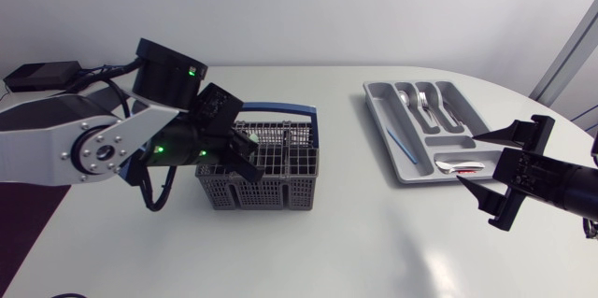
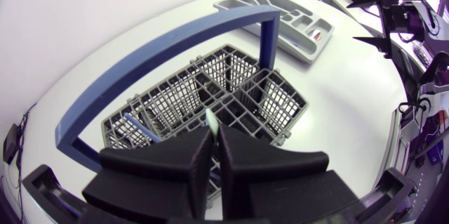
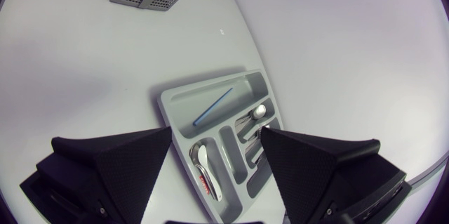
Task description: Unload the cutlery basket into the drawer organizer.
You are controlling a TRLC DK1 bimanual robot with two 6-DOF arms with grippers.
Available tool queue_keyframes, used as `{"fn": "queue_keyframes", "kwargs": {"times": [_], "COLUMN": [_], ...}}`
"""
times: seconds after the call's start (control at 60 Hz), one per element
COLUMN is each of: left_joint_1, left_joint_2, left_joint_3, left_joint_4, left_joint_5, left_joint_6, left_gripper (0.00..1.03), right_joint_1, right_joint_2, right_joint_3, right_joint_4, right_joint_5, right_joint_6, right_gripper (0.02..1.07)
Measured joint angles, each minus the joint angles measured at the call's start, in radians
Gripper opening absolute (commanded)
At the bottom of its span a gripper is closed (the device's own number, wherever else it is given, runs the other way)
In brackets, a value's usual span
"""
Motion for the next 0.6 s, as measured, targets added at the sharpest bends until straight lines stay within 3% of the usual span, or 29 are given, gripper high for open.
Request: {"fn": "queue_keyframes", "kwargs": {"times": [0.383,0.6], "left_joint_1": [-0.013,-0.013], "left_joint_2": [-0.178,-0.287], "left_joint_3": [-0.035,-0.036], "left_joint_4": [0.016,-0.007], "left_joint_5": [0.000,0.044], "left_joint_6": [0.000,0.003], "left_gripper": [0.10,0.10], "right_joint_1": [0.045,0.095], "right_joint_2": [-0.103,-0.157], "right_joint_3": [0.000,0.008], "right_joint_4": [-0.076,-0.158], "right_joint_5": [0.000,-0.032], "right_joint_6": [0.059,0.142], "right_gripper": [0.93,0.93]}}
